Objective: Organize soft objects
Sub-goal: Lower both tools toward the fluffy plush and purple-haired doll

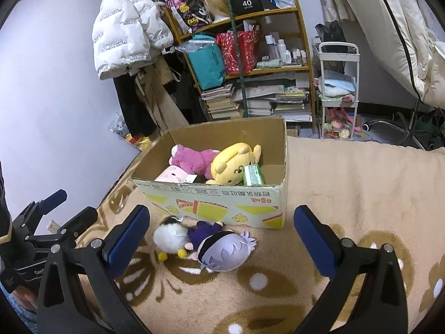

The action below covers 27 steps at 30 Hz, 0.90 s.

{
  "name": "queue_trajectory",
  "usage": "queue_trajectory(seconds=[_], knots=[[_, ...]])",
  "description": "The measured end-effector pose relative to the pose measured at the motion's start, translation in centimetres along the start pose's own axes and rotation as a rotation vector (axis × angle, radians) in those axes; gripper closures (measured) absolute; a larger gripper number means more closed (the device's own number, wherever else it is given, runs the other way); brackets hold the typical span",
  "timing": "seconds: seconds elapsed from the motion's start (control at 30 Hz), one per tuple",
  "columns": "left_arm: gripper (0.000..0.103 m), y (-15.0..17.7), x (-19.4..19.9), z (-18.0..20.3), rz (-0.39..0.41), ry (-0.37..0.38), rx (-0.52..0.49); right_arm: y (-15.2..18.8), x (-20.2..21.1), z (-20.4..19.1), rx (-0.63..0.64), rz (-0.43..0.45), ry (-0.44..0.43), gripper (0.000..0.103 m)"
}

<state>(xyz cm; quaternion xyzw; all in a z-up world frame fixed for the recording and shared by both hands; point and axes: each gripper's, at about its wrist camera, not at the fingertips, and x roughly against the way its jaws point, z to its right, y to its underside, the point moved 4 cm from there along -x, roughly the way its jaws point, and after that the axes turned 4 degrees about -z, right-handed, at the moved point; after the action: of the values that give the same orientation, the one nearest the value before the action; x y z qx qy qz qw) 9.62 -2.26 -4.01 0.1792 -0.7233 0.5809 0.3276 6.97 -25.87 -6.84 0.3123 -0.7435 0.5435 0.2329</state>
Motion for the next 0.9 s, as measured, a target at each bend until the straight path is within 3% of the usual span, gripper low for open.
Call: queue_trajectory(seconds=[0.33,0.9], knots=[[0.003,0.0,-2.8,-0.3,-0.062,0.002,0.015,0.2,-2.5,0.3,0.010,-0.048,0.027,0.000],[0.003,-0.3,-7.9,-1.0,-0.185,0.124,0.119,1.0,-6.9,0.2,0.049,-0.153,0.063,0.000]])
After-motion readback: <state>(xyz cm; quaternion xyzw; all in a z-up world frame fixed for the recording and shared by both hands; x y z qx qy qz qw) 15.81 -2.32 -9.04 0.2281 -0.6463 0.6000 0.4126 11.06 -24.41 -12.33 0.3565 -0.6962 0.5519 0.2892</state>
